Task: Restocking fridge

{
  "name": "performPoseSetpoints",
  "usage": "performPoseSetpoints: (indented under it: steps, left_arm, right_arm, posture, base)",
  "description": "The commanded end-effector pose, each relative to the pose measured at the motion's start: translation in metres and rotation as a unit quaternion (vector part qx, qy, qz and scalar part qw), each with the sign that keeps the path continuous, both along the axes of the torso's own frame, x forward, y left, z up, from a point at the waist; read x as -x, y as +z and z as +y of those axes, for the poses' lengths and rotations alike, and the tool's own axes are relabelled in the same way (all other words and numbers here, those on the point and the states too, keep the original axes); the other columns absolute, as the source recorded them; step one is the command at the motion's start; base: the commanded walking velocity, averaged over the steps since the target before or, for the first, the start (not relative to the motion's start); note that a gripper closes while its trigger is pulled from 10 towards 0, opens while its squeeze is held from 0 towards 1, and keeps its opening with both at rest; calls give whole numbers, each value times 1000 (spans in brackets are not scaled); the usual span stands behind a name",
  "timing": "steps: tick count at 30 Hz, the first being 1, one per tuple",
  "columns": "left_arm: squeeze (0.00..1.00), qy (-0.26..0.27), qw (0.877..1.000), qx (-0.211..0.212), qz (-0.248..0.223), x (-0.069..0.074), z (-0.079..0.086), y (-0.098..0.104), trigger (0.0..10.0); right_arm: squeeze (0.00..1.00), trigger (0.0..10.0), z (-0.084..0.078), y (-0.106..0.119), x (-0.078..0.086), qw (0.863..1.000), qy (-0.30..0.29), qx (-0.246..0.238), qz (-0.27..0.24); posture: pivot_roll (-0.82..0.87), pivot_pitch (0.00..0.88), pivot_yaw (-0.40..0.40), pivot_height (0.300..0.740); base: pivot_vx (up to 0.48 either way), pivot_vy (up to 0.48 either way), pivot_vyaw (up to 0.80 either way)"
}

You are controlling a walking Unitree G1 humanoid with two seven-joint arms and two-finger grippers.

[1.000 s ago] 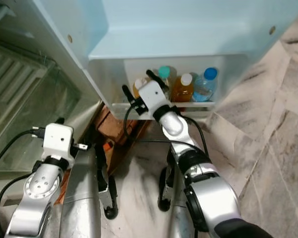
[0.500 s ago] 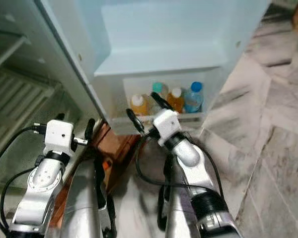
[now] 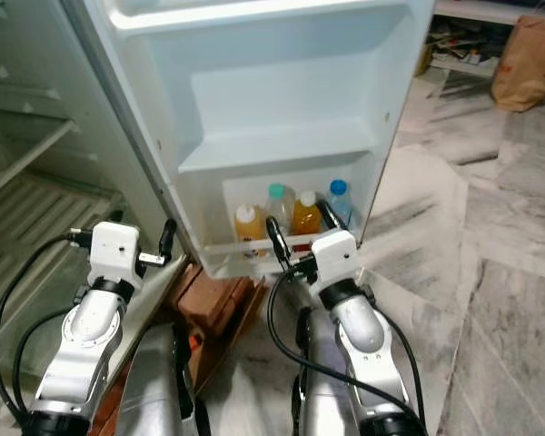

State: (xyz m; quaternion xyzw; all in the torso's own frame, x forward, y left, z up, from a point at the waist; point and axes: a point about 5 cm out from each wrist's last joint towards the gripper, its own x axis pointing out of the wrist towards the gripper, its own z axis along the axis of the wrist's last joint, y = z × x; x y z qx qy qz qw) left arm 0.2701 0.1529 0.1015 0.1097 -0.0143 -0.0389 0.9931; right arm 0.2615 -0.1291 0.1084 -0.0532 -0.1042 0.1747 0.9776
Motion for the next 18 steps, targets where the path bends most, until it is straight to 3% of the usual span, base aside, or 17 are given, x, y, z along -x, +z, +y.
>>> performPoseSetpoints:
  steps: [1,7,11,18]
  left_arm:
    - [0,-1,1000,-1,-3,0,-1,0,10000]
    - [0,5,1000,-14,0,8,5,-6,10000]
    - [0,32,999,-23,8,17,26,-11,10000]
    - [0,34,999,-29,17,23,32,-16,10000]
  right_arm:
    - [0,10000,-4,0,0,1000,-11,-3,9]
    - [0,10000,-21,-7,6,998,-37,-11,39]
    - [0,10000,-35,-3,16,996,-73,-14,44]
    - [0,10000,-36,1,30,997,-60,-26,50]
  posture:
    - [32,19,56,557]
    - [40,20,52,597]
    - [32,27,60,632]
    - [24,32,56,677]
  base:
    - [0,0,0]
    - [0,0,0]
    - [0,0,0]
    - [0,0,0]
